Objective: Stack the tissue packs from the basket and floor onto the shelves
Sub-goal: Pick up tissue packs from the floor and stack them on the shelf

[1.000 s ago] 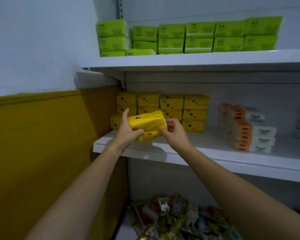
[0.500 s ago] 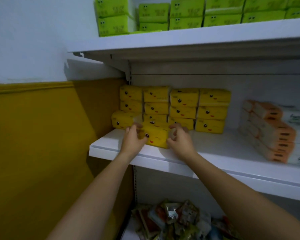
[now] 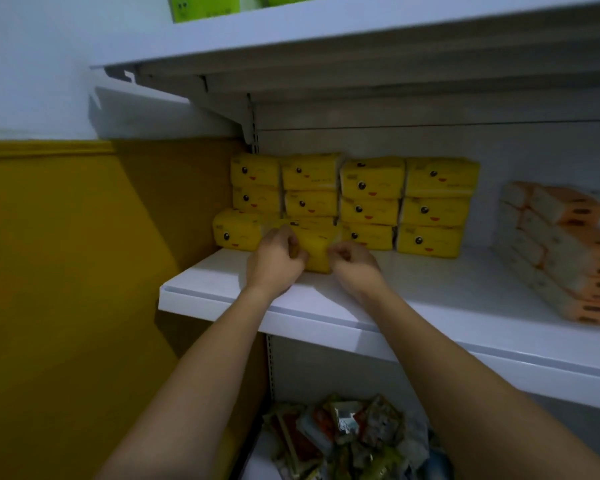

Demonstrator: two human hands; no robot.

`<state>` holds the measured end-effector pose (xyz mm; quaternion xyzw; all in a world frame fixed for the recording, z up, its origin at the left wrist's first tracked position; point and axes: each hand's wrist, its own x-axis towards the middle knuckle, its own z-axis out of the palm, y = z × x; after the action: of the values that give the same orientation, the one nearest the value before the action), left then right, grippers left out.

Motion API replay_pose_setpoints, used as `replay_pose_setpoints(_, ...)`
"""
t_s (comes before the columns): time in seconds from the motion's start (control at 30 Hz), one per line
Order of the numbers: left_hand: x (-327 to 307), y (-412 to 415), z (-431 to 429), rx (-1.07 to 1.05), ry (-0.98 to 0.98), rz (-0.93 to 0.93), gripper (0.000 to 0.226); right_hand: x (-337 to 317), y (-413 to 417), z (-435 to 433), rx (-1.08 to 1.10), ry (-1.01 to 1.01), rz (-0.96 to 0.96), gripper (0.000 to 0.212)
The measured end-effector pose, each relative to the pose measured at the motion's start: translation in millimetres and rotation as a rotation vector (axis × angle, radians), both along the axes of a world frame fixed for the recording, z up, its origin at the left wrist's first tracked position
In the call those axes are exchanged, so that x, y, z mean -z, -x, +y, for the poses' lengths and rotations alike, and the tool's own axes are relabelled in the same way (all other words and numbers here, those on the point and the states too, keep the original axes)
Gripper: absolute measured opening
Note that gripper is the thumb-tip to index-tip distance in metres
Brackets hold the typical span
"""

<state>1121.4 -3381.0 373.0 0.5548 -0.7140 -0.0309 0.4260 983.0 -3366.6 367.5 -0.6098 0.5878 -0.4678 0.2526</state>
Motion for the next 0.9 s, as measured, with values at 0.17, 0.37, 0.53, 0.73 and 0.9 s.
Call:
replay_pose_setpoints(0.17,7.1,3.9,-6.4,0.023,-0.169,-0.226,0.047,-0.1,1.7,-1.6,-0.084,-0.032,-0.063,0.040)
replay_pose_setpoints(0.37,4.7,7.4,-18.4,0.025,-0.453,-0.369,0.053,-4.7,12.2,-8.7,-0.072,-0.038,-0.393,0.040)
replay_pose_setpoints(0.53,3.6,8.3,-13.8,0.032,-0.387,-0.359,0.051,-0.9,9.0,-5.1,0.011,0.041,-0.217,0.040)
replay_pose_setpoints(0.73,0.5,5.9,23.6,0.022,-0.178,-0.360,0.048,-0.9,4.3,33.5,0.041,0.185,0.223,0.045)
replay_pose_setpoints(0.9,-2.4,4.7,75.2,0.075,-0.145,-0.417,0.049,9.1,20.5,100.9,-0.022,0.155,0.609,0.052)
